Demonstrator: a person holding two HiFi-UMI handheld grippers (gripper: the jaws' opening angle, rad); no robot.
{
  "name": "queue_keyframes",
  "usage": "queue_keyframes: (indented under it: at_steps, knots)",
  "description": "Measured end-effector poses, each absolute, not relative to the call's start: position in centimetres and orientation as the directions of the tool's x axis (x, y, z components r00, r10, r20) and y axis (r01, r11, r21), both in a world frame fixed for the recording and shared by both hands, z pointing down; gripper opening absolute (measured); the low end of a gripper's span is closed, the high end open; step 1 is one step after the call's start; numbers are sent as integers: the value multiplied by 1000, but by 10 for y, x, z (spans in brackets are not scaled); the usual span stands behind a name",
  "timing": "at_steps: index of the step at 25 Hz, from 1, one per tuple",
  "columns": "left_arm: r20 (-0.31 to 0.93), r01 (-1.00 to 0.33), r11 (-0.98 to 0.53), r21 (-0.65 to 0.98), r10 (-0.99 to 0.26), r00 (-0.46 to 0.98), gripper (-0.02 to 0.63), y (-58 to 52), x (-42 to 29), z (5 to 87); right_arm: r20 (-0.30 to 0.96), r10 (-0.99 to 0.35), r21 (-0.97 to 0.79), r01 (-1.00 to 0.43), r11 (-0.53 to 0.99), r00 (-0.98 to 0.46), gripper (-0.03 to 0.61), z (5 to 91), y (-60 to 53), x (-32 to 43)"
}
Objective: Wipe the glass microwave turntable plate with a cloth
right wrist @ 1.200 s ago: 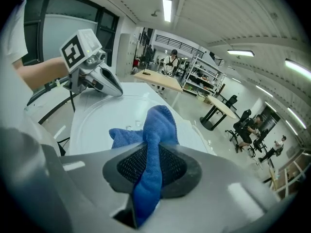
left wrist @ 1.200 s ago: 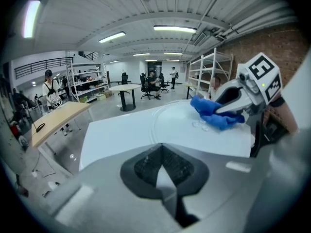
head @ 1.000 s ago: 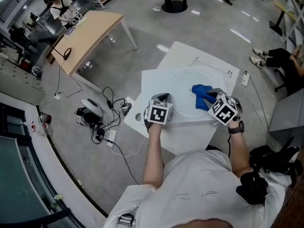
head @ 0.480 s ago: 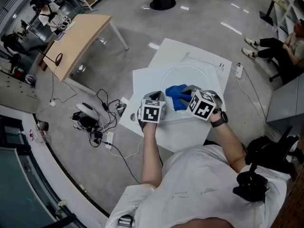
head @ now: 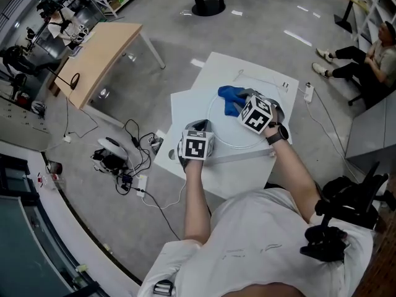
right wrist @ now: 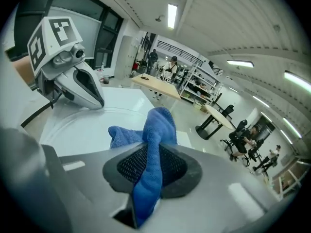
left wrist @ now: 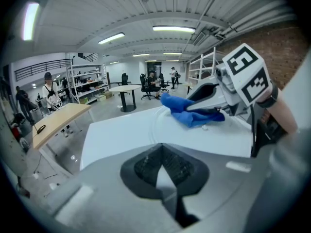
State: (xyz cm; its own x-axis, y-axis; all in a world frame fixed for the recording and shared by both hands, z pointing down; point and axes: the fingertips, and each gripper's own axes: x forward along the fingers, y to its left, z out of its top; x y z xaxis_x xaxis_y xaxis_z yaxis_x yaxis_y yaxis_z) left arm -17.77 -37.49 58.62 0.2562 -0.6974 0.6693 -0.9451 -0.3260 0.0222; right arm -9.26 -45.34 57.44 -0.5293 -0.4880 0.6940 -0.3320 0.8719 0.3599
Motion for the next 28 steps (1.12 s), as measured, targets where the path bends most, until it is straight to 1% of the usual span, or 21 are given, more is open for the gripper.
queue_keyframes:
  at_steps: [5, 10, 16, 20, 23, 28]
  knots:
    - [666, -945, -326, 0, -706, 243, 0, -376, -184, 587, 704, -519, 359, -389, 849, -485, 67, 570, -445, -54]
    - [665, -944, -329, -2, -706, 245, 0, -376, -183, 587, 731, -482, 332, -365, 870, -484, 61, 570, -411, -41]
    - [664, -941, -338, -11, -707, 246, 0, -376, -186, 588, 710, -451, 297, -351, 888, -540, 55, 573, -381, -72]
    - [675, -947, -322, 11, -696, 245, 0, -377, -197, 580, 721, -416, 298, -294, 908, -554, 57, 572, -385, -107]
    - [675, -950, -311, 14, -698, 239, 0, -379, -191, 577, 730, -408, 314, -262, 913, -548, 57, 567, -389, -109]
    - [681, -945, -327, 19, -688, 252, 0, -375, -180, 582, 717, -406, 284, -295, 912, -566, 58, 572, -394, -100]
